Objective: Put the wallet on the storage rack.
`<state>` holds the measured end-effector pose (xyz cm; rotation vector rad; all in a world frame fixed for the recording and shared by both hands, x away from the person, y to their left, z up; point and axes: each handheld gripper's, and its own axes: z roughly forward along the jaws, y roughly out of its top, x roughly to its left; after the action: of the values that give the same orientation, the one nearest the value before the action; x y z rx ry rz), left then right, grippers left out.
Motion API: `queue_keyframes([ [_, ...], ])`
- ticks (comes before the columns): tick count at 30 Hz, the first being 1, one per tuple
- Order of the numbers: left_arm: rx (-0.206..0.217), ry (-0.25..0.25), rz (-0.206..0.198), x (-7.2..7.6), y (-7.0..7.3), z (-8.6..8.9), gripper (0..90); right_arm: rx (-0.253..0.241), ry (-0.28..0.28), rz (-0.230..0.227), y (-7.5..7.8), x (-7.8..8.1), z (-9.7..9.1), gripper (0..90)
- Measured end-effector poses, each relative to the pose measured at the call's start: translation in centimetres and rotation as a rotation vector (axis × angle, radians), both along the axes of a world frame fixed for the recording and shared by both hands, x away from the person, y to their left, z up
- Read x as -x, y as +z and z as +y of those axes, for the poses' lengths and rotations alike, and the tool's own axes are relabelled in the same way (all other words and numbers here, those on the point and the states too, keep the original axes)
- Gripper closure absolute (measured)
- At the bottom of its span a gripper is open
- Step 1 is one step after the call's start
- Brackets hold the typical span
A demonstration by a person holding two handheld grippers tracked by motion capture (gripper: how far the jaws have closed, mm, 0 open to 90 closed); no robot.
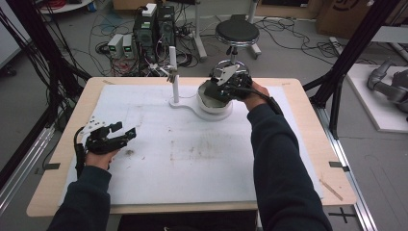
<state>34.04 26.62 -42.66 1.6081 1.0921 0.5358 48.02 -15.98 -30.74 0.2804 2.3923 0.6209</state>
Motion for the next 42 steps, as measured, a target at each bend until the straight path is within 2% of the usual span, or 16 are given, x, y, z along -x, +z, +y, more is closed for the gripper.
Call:
queue_keyframes([
  [4, -0.001, 0.0, 0.001, 0.0, 0.0, 0.0, 30.4, -0.03, 0.012, 0.034, -0.8, 0.1, 1.0, 72.8],
  [7, -0.001, 0.001, 0.0, 0.1, 0.0, 0.0, 30.4, -0.041, 0.002, 0.066, -1.3, 0.3, 1.8, 67.0],
  [9, -0.001, 0.001, 0.001, 0.1, 0.1, 0.0, 30.4, -0.055, 0.009, 0.044, -1.8, 0.8, 1.8, 66.7],
  [12, -0.002, 0.001, 0.002, 0.1, 0.1, 0.0, 30.4, -0.101, -0.02, 0.078, -2.3, 1.1, 1.3, 59.5],
  [14, -0.002, 0.0, 0.003, 0.1, 0.0, 0.0, 30.4, -0.137, -0.023, 0.052, -2.5, 1.5, 0.8, 56.8],
  [16, -0.003, -0.002, 0.003, 0.1, 0.0, 0.0, 30.4, -0.173, -0.034, 0.054, -2.6, 1.8, 0.3, 52.7],
  [19, -0.006, -0.002, 0.002, 0.1, 0.0, 0.0, 30.5, -0.203, -0.059, 0.103, -2.6, 2.1, -0.6, 48.9],
  [24, -0.006, 0.0, 0.004, 0.1, 0.0, -0.1, 30.5, -0.255, -0.051, 0.105, -2.3, 2.7, -1.9, 48.3],
  [28, -0.008, 0.0, 0.003, 0.1, 0.1, -0.1, 30.5, -0.329, -0.048, 0.137, -2.3, 3.2, -3.1, 46.7],
  [30, -0.008, 0.001, 0.005, 0.1, 0.0, -0.1, 30.5, -0.346, -0.049, 0.162, -2.1, 3.5, -3.4, 45.0],
  [32, -0.008, 0.0, 0.004, 0.1, 0.0, -0.1, 30.5, -0.357, -0.04, 0.149, -1.8, 3.7, -3.6, 45.1],
  [35, -0.009, -0.002, 0.001, 0.1, 0.1, -0.1, 30.7, -0.369, -0.022, 0.155, -1.5, 4.0, -3.7, 46.0],
  [37, -0.009, -0.001, 0.003, 0.2, 0.1, -0.1, 30.7, -0.4, 0.006, 0.174, -1.3, 4.3, -3.6, 47.3],
  [38, -0.01, 0.0, 0.003, 0.1, 0.1, -0.1, 30.7, -0.404, 0.017, 0.165, -1.2, 4.3, -3.6, 52.3],
  [39, -0.009, -0.001, 0.003, 0.1, 0.1, -0.1, 30.7, -0.4, 0.028, 0.175, -1.2, 4.3, -3.6, 59.9],
  [42, -0.011, -0.001, 0.002, 0.2, 0.1, -0.2, 30.7, -0.382, 0.053, 0.193, -1.2, 4.5, -3.4, 66.3],
])
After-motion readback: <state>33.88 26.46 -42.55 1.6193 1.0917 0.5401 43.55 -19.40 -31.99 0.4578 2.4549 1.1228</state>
